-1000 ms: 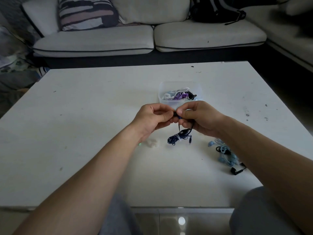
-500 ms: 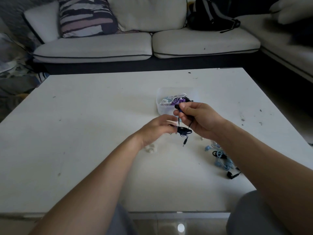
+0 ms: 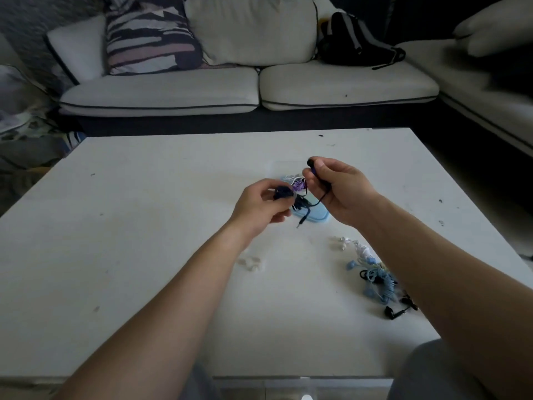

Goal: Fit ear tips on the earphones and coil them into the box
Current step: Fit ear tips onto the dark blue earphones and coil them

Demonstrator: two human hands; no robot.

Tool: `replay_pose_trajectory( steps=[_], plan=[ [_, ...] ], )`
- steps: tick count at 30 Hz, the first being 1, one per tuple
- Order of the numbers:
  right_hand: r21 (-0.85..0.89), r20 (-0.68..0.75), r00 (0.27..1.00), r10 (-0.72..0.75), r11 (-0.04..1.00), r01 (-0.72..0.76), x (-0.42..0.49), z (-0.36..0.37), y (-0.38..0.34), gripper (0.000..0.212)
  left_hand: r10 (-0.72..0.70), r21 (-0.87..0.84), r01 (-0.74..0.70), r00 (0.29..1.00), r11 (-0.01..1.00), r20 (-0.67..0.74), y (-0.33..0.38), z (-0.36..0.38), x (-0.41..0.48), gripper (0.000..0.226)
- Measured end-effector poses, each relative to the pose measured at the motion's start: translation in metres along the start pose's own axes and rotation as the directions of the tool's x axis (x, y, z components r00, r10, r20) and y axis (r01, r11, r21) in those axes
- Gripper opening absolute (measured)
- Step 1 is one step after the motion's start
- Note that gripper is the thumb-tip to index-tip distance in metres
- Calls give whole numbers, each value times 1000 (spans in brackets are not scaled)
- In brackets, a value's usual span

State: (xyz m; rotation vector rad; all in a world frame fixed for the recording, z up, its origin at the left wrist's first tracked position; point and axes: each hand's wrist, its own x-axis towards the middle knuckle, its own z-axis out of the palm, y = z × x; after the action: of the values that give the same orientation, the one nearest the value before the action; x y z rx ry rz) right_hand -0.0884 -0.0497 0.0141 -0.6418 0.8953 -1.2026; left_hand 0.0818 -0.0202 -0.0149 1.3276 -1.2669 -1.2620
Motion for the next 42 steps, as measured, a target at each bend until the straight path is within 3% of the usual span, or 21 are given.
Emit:
replay_pose_trajectory(
  steps=[7, 11, 15, 19, 22, 24, 25, 31, 36, 42],
  plan=[
    [-12, -6, 993, -119, 993, 119, 59, 26, -24, 12, 238, 197, -194, 943, 961, -233, 18, -6, 65, 30],
    [-148, -69, 988, -137, 981, 125, 96, 18, -12, 10, 255, 415, -140, 938, 899, -234, 3, -4, 95, 35],
    [-447, -65, 992, -108, 892, 67, 117, 2, 11, 11, 196, 563, -88, 971, 822, -136, -14, -4, 110, 41],
    [-763, -54, 990, -130, 645, 43, 131, -6, 16, 10, 249, 747, -149, 968, 648, -22, -19, 0, 113, 32],
    [-955, 42, 988, -151, 284, 84, 138, -3, 10, 17, 282, 848, -159, 959, 506, 12, -17, 5, 114, 29],
    [-991, 80, 993, -90, 105, 89, 139, 1, 5, 26, 274, 870, -134, 962, 474, -1, -15, 7, 115, 27],
    [-993, 81, 995, -54, 78, 85, 139, 2, 3, 29, 261, 861, -127, 965, 492, -6, -14, 6, 115, 28],
    [-982, 87, 995, -57, 164, 95, 133, -5, -2, 37, 171, 736, -116, 985, 667, 0, -17, 8, 112, 32],
    [-988, 68, 992, -108, 132, 82, 130, -12, 3, 37, 190, 703, -111, 981, 703, -35, -21, 4, 107, 34],
    [-977, 58, 973, -222, 188, 101, 125, -7, 2, 31, 298, 654, -181, 952, 734, -70, -23, -2, 94, 35]
  ],
)
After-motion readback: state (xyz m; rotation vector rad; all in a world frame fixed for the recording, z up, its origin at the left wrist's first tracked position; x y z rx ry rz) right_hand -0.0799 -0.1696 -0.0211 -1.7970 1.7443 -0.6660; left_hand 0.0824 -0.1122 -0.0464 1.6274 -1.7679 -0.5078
